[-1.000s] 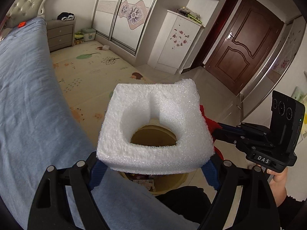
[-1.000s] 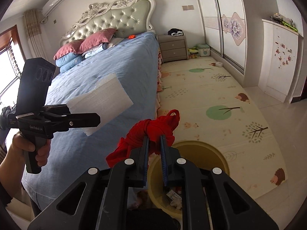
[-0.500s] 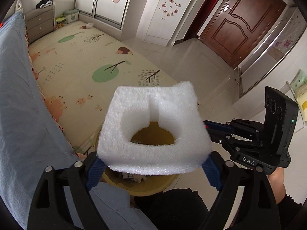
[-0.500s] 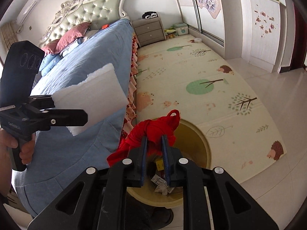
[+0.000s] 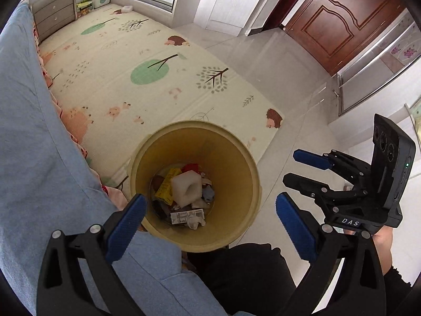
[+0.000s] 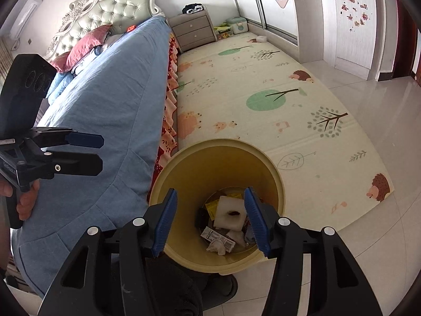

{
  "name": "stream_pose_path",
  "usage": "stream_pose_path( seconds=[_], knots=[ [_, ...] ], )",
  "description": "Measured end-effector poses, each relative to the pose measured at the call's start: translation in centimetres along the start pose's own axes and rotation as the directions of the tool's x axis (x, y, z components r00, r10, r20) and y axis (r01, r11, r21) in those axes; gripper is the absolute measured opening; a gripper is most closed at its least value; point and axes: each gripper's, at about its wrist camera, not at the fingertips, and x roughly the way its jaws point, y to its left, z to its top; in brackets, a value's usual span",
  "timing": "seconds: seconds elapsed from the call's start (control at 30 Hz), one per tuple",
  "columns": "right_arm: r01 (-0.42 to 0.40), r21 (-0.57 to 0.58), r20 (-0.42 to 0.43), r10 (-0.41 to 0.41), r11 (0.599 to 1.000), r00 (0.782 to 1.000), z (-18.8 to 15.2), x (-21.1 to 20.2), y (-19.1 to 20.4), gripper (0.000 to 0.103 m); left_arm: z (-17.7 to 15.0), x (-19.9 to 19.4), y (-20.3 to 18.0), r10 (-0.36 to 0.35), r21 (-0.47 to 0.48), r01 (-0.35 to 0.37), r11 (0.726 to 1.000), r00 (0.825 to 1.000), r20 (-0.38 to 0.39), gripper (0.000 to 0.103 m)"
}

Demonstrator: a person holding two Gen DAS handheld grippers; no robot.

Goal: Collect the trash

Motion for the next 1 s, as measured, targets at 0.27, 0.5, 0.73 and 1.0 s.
stream_pose_path(
  seconds=[0.27, 0.5, 0.73, 1.0],
  knots=[
    [-0.004, -0.017, 0.003, 0.004, 1.000, 1.000, 0.3, -0.1, -0.1, 0.052, -0.1, -0.3, -0.7, 0.027, 0.033, -0.027, 0.999, 0.999, 0.020, 0.098],
    [0.008, -0.021, 0.008, -0.007, 1.000, 1.000, 0.4, -0.7, 0.4, 0.053, -0.4, -1.4, -1.4, 0.024, 0.057, -0.028, 0.998, 0.998, 0.062, 0.098],
    [0.018, -0.052, 0.036, -0.016, 0.999, 0.999, 0.8, -2.3, 1.8, 0.056, -1.6, -2.9, -2.4, -0.003, 0.092, -0.005, 0.996, 0.996, 0.093, 0.098],
    [0.030, -0.116, 0.069, -0.022, 0.993, 0.997, 1.5, -4.0, 5.0, 0.059, -3.7, -6.8, -2.3, 0.006, 0.106, -0.025, 0.994, 0.983, 0.184, 0.098]
  ],
)
